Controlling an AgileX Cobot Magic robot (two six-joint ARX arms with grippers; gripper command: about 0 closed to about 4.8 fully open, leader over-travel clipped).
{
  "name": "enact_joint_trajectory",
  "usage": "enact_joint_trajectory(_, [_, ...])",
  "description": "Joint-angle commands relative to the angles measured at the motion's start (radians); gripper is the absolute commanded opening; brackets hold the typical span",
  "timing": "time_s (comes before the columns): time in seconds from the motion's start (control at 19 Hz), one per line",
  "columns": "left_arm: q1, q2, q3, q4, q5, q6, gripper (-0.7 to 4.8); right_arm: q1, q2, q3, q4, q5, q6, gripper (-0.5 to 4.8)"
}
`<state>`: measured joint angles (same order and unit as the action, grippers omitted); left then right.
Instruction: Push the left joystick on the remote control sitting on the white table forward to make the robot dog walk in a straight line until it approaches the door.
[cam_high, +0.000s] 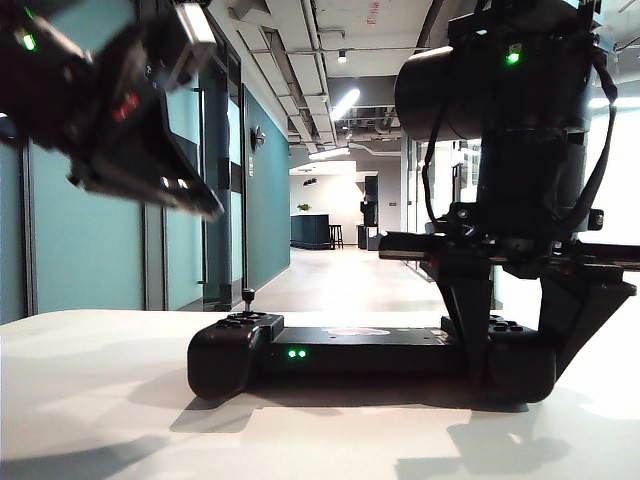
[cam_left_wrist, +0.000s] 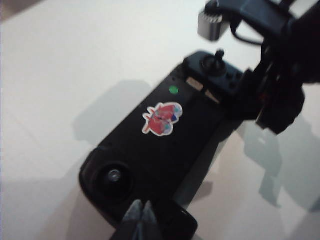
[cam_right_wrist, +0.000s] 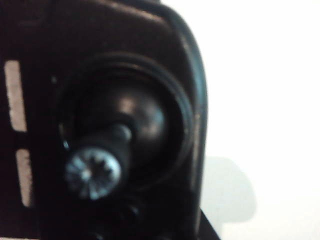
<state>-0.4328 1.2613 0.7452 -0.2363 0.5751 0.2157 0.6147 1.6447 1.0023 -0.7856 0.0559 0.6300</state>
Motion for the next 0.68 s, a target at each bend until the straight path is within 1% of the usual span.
enact_joint_trajectory(0.05, [-0.002,0.082,0.000,0.058,0.116,0.065,-0.06,-0.001,0.000,-0.001,-0.017,-0.003,0.010,1.13])
enact_joint_trajectory(0.26, [-0.001,0.186,0.000,0.113,0.121,0.065,-0.05,-0.001,0.000,-0.001,-0.014,-0.004,0.010,1.13])
enact_joint_trajectory(0.68, [-0.001,0.282,0.000,0.194,0.123,0.065,-0.05,-0.001,0.000,-0.001,-0.014,-0.006,0.010,1.13])
